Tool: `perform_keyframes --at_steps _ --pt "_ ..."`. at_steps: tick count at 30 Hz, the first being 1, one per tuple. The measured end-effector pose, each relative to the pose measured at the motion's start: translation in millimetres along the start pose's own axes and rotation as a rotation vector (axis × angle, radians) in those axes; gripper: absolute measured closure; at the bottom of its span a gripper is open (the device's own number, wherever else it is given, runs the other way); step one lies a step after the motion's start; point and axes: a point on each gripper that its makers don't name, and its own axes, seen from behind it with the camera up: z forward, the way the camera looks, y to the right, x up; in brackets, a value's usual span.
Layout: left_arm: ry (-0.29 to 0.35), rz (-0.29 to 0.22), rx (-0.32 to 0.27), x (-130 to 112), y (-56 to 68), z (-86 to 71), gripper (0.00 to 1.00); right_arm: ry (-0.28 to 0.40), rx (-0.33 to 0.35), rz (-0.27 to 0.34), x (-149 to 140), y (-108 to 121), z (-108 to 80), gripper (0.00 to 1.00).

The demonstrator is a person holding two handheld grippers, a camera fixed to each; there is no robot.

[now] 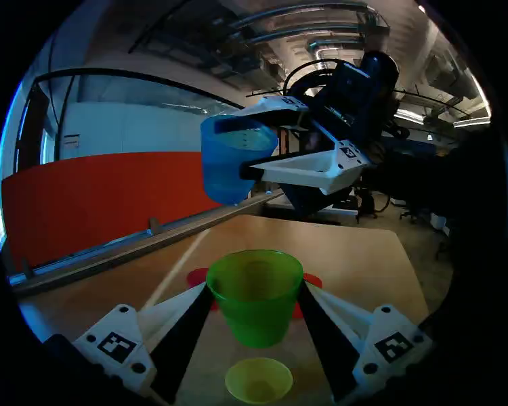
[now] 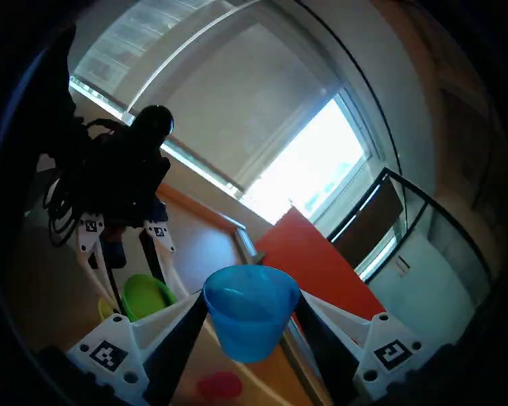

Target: Pour water

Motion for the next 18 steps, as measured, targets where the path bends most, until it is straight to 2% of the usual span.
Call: perform_keyframes --at_steps 18 --pt "0.023 0.004 -0.001 2.0 2.8 4.4 0.14 -0.014 0.002 -0.086 -0.7 2.0 2.2 0.09"
